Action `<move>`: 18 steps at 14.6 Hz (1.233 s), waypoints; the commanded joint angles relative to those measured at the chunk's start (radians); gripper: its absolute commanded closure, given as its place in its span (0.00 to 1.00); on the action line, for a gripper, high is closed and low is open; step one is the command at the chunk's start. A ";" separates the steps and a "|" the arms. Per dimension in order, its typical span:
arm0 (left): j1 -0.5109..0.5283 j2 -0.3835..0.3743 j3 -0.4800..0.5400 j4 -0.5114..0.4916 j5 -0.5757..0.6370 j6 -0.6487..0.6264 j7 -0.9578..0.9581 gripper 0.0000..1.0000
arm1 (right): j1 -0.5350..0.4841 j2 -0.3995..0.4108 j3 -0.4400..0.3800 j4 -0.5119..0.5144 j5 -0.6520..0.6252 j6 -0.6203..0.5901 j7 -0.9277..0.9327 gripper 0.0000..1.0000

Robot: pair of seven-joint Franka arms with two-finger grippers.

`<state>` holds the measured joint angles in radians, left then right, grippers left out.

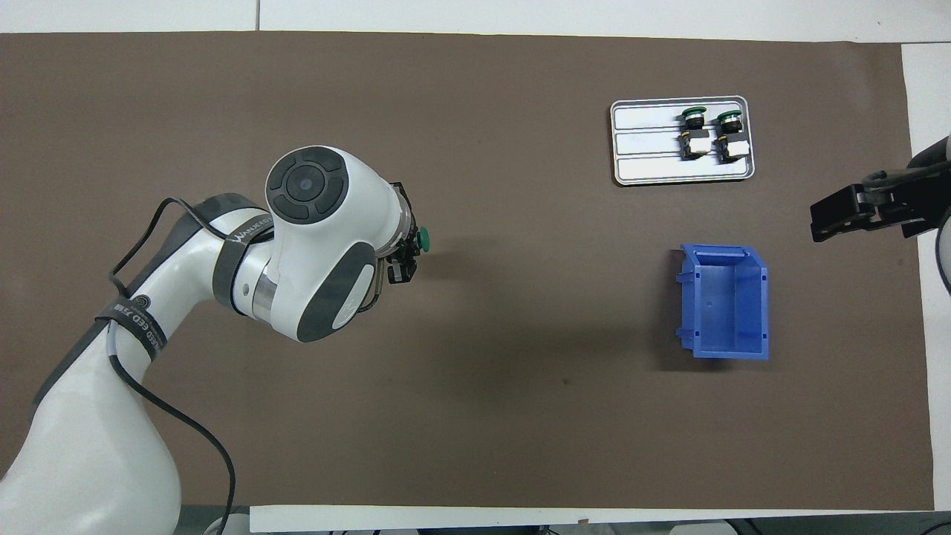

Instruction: Place and press button with both arms

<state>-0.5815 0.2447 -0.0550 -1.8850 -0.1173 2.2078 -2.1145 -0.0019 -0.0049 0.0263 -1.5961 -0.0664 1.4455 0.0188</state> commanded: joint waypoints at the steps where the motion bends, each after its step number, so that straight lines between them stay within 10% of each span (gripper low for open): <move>1: 0.014 -0.031 -0.003 -0.060 -0.045 0.015 0.121 0.92 | -0.009 -0.024 0.003 -0.030 0.010 0.018 -0.022 0.00; 18: 0.132 -0.108 0.000 -0.249 -1.006 0.148 0.851 0.92 | -0.009 -0.024 0.003 -0.030 0.010 0.018 -0.022 0.00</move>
<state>-0.4592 0.1961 -0.0520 -2.0518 -1.0189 2.3355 -1.3643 -0.0019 -0.0049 0.0263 -1.5961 -0.0664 1.4455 0.0188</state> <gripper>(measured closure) 0.665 0.000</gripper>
